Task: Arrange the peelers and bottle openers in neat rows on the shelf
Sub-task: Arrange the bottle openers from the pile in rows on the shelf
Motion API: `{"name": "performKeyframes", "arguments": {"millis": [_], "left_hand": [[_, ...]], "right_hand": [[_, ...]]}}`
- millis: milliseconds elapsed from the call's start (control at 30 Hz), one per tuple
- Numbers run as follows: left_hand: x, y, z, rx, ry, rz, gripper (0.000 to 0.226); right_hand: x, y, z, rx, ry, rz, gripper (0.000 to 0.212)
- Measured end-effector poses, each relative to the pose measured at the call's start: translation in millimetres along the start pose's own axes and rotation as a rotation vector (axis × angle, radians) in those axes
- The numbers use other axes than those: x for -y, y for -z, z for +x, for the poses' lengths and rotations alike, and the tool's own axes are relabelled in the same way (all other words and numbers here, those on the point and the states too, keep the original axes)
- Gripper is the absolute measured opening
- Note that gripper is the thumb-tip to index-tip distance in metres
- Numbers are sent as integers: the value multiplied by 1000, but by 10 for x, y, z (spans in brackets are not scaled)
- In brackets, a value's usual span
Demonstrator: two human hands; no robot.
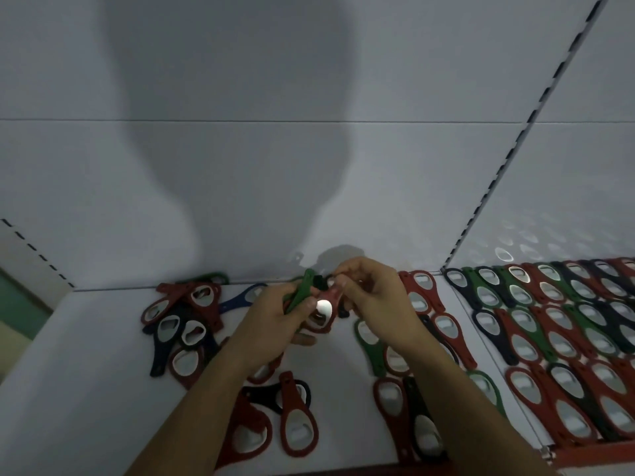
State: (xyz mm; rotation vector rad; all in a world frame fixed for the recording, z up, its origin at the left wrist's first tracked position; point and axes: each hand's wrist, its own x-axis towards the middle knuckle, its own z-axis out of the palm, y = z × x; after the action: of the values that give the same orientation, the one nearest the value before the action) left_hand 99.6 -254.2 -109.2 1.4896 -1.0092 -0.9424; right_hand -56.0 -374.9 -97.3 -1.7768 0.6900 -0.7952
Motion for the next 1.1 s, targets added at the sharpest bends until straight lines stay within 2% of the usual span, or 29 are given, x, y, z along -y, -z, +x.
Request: {"name": "performKeyframes", "arguments": {"millis": [67,100,167,233,300,367,467,600,667,900,1033,1100], "left_hand": [[27,19,-16,-217,-38,152,16],[22,41,-31,-264,-61,185,27],[-11,65,-77,-248,-18,15,44],[-56,57,-110,-138,94,-269,34],[-102,3,-185,-94,142,-345,35],[-94,-42,-256,-151,115,-214,29],[-65,-91,-348,-218,53,-35,19],[-64,-195,-383,-286,10,89,20],[-63,-224,-401,-310,-3,133,23],[-32,-258,-420,-357,-14,97,19],[-33,-302,-436,-338,-31,135,35],[-25,-292,-443,-308,-21,191,33]], "right_hand": [[-15,102,13,1,-65,7,12],[-30,151,23,16,-81,-47,14],[-53,216,26,115,-64,-217,13],[-74,224,15,206,-33,-336,9],[-78,223,-12,192,-43,-325,8],[-70,242,-37,118,-30,-279,11],[-68,294,-125,49,89,-242,11],[-98,309,-350,215,399,-492,12],[-145,299,-435,263,472,-530,11],[-202,274,-570,244,542,-512,12],[-256,221,-674,339,499,-591,15],[-299,213,-697,402,436,-659,22]]}}
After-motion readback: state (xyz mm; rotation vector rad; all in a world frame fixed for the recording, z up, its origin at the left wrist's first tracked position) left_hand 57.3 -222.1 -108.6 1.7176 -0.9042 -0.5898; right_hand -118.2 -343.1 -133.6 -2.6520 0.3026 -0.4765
